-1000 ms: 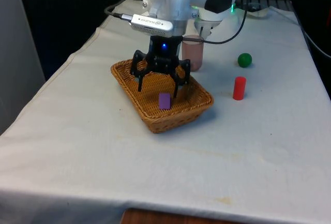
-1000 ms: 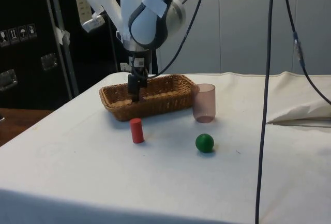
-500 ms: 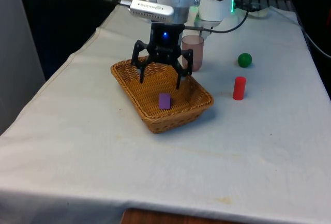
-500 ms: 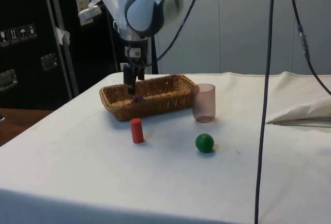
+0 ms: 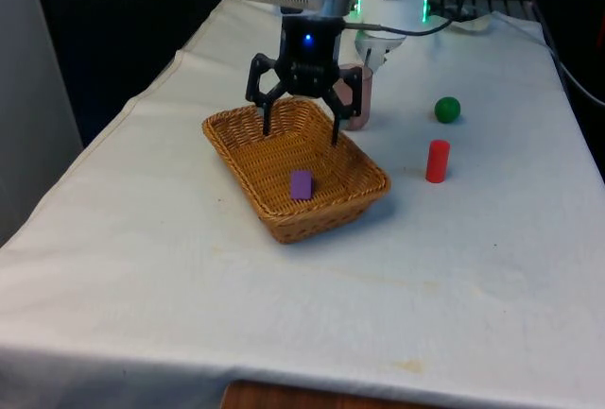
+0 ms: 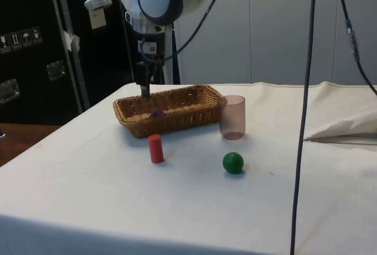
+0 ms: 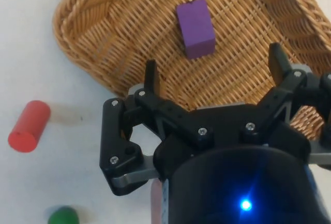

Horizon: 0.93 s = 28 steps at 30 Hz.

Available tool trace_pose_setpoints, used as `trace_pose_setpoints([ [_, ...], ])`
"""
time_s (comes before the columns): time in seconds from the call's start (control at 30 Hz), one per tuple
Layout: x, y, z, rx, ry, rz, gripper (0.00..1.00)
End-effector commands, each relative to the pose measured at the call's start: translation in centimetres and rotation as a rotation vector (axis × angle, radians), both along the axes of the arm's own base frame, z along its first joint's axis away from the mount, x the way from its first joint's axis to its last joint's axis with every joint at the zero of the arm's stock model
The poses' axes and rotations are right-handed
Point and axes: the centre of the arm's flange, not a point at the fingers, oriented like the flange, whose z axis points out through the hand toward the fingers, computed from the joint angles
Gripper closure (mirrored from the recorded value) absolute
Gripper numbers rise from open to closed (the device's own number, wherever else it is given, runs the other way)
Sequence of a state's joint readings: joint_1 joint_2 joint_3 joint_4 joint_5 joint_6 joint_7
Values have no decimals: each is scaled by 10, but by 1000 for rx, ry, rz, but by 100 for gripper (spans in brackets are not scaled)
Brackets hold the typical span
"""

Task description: Pick up the triangular block and place it into the basket.

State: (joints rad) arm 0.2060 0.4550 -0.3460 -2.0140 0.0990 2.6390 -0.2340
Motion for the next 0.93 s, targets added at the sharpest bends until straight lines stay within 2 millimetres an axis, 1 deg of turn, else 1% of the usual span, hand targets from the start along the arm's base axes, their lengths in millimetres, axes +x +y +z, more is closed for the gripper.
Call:
trace_pose_setpoints([
  [0.0,0,1,2,2,1,0,0],
  [0.03,-1,3,6,17,4,-3,0],
  [0.27,0,14,16,32,24,-2,0],
  [0.3,0,11,15,27,12,0,0],
  [0.37,0,18,18,35,34,0,0],
  [0.57,0,29,23,43,71,3,0],
  [0.6,1,28,22,46,58,7,0],
  [0.77,0,39,27,50,98,7,0],
  [0.87,1,47,32,55,117,9,0],
  [0.9,2,44,31,59,106,11,0],
])
